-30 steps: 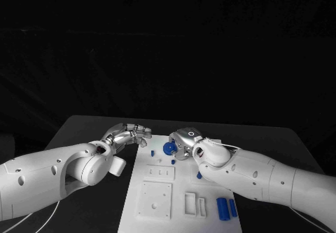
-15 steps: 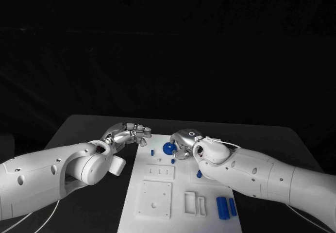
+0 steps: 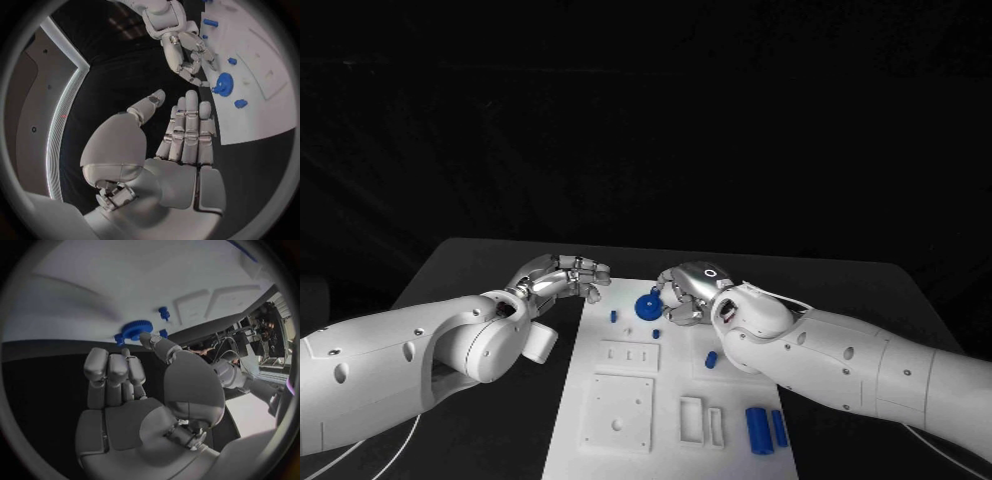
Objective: Assemble the parts on the task board
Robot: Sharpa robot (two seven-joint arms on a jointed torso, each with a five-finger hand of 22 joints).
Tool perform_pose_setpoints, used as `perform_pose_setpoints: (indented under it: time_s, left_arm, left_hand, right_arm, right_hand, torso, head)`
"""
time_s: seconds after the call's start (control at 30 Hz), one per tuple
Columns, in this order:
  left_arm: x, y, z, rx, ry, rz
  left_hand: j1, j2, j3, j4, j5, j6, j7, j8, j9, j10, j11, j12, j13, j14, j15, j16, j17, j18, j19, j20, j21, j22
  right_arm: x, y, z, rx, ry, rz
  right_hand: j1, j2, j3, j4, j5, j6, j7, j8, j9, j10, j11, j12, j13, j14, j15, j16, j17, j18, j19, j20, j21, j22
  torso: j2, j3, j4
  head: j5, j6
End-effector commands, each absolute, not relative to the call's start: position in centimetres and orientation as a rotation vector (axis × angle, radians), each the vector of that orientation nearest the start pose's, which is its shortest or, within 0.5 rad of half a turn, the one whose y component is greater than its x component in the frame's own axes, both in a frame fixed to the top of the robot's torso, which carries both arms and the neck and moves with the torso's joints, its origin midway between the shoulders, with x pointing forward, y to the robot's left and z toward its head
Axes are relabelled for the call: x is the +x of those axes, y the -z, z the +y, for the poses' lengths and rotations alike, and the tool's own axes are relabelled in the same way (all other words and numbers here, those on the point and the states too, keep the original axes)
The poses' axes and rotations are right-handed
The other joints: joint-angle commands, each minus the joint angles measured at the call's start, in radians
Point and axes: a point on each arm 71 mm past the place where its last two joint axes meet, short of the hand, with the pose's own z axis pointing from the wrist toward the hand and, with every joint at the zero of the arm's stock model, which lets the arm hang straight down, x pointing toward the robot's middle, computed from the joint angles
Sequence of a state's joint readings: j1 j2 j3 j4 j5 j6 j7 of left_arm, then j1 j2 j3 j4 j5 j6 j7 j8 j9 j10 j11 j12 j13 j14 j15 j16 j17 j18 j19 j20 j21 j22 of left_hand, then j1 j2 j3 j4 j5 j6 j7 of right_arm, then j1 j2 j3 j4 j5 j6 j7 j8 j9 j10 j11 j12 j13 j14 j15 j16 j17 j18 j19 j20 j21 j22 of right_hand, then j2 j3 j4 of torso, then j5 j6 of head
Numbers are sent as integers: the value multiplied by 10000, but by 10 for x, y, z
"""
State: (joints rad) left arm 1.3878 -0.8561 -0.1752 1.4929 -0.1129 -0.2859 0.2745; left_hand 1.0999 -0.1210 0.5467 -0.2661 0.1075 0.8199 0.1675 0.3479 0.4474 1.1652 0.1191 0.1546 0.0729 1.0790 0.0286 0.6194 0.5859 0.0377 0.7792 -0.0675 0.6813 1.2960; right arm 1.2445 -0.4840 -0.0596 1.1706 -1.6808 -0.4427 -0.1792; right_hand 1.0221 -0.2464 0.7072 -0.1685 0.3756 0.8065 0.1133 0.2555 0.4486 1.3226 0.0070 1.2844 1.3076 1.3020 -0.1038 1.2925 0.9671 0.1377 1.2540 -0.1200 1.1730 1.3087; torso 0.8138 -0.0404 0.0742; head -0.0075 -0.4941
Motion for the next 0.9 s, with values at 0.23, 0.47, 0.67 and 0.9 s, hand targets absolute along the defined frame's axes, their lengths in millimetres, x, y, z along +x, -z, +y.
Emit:
perform_pose_setpoints:
  time_s: [0.23, 0.47, 0.67, 0.9]
  left_arm:
    - [512, 141, 227, -9218, 14099, 15348]
    - [517, 143, 232, -9226, 13987, 15262]
    - [519, 147, 231, -9263, 14000, 15329]
    - [519, 152, 229, -9314, 14028, 15407]
  left_hand:
    - [-105, -25, 45, 24, -54, 39, 54, -67, -13, 54, 39, -57, -10, -24, -11, -43, -13, 149, -7, -37, 61, -14]
    - [-112, -5, 45, 19, -60, 76, 40, -54, -4, 192, -12, -2, 19, -24, -16, -41, -13, 146, -18, -38, 71, -24]
    - [-127, 13, 37, 11, -62, 97, 31, -51, 1, 361, -85, 71, 50, -30, -19, -41, -13, 142, -29, -41, 81, -34]
    - [-140, 15, 29, 8, -65, 102, 32, -53, 1, 424, -113, 96, 60, -32, -20, -41, -13, 139, -36, -41, 84, -40]
  right_arm:
    - [543, 151, -153, -1584, -6960, 13727]
    - [548, 148, -219, -436, -7743, 14995]
    - [551, 151, -253, -88, -7437, 15313]
    - [557, 163, -281, 220, -6728, 15506]
  right_hand:
    - [32, -18, -215, -86, -402, 181, 140, 160, 62, 22, 68, 56, 1111, 30, 72, -86, 53, 1241, 27, -135, -39, 121]
    - [160, 258, -458, -426, -803, 497, 292, 327, 116, -152, 218, -64, 1052, 4, 222, -146, 87, 1241, -105, -94, -60, 154]
    - [207, 369, -705, -717, -836, 678, 295, 393, 119, -351, 225, -243, 952, -39, 227, -219, 95, 1241, -255, 24, -98, 159]
    - [236, 381, -952, -923, -808, 629, 272, 352, 89, -564, 203, -451, 841, -95, 206, -303, 87, 1241, -373, 120, -142, 154]
  torso:
    - [-33, 28, -36]
    - [-141, 97, -205]
    - [-260, 202, -364]
    - [-330, 293, -427]
  head:
    - [-87, 106]
    - [-100, 170]
    - [-73, 109]
    - [-121, 42]
